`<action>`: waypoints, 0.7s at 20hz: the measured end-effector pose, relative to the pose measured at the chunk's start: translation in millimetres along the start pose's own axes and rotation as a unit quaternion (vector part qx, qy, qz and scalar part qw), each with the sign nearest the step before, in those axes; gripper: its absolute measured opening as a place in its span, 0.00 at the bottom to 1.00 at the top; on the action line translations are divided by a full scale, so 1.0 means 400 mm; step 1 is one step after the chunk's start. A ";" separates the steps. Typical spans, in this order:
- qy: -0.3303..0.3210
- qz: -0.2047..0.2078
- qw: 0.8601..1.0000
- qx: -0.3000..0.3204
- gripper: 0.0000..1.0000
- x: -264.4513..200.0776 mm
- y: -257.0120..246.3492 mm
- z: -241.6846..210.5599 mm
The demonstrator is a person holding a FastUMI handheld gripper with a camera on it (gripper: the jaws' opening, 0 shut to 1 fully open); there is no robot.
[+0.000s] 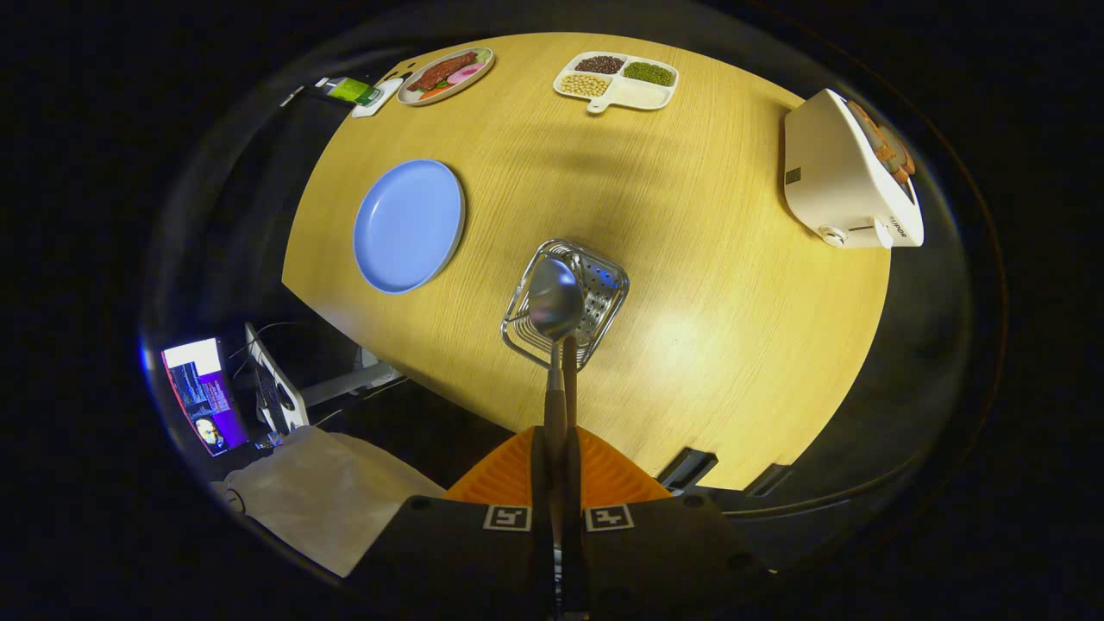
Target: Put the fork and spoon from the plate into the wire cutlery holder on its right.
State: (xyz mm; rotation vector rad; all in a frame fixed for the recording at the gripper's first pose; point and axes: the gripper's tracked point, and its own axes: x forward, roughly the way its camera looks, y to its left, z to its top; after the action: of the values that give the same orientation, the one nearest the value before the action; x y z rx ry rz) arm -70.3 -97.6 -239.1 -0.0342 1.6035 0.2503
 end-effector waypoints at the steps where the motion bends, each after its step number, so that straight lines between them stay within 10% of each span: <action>1: 0.005 -0.001 1.000 0.000 0.08 0.008 -0.006 0.000; 14: -0.018 0.011 0.998 0.054 0.23 0.016 -0.013 0.064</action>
State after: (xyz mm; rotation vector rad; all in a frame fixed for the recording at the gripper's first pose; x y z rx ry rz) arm -44.7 -97.2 -246.8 0.0696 1.5808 0.1800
